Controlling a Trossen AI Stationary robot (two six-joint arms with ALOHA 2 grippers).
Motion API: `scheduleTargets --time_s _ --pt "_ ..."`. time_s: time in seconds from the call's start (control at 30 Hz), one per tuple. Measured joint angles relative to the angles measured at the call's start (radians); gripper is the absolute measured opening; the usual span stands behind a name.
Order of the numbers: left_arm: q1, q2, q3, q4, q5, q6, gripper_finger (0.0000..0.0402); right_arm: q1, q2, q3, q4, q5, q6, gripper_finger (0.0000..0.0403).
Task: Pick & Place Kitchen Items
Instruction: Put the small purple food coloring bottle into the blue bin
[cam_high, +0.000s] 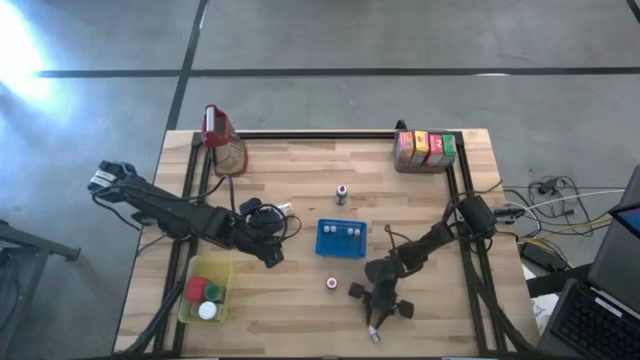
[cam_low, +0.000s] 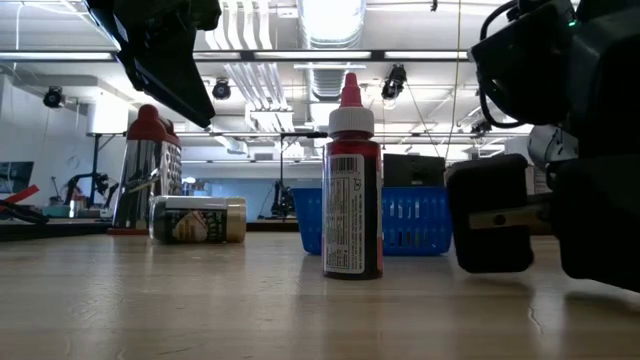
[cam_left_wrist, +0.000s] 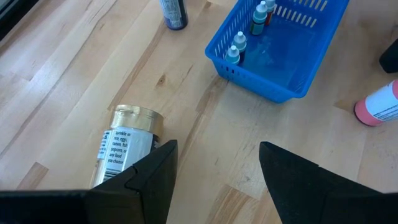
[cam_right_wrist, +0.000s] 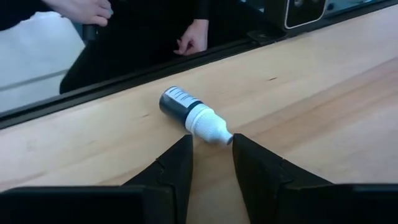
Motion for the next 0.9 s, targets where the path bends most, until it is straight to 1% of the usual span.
scheduleTargets --time_s 0.13,0.27,0.4,0.53,0.67,0.77,0.9 --pt "0.000 0.000 0.000 0.000 0.000 0.000 0.0232 0.000 0.000 0.000 -0.012 -0.006 0.031 0.0116" --pt "0.000 0.000 0.000 0.000 0.000 0.000 0.0232 0.000 -0.001 -0.001 -0.020 -0.009 0.025 0.0142" --pt "0.000 0.000 0.000 0.000 0.000 0.000 0.0232 -0.002 -0.006 0.000 -0.071 -0.014 -0.045 0.0168" --pt "0.000 0.000 0.000 0.000 0.000 0.000 0.0232 -0.013 -0.025 0.003 -0.127 -0.031 -0.108 0.0183" --pt "0.000 0.000 0.000 0.001 0.000 0.000 0.0232 -0.027 -0.056 -0.001 -0.174 -0.051 -0.167 0.0185" --pt "0.000 0.000 0.000 0.000 0.000 0.000 0.0232 -0.038 -0.067 0.000 -0.209 -0.054 -0.214 0.0178" --pt "0.000 0.000 0.000 0.000 0.000 0.000 0.0232 -0.043 -0.068 0.010 -0.219 -0.056 -0.220 0.0168"
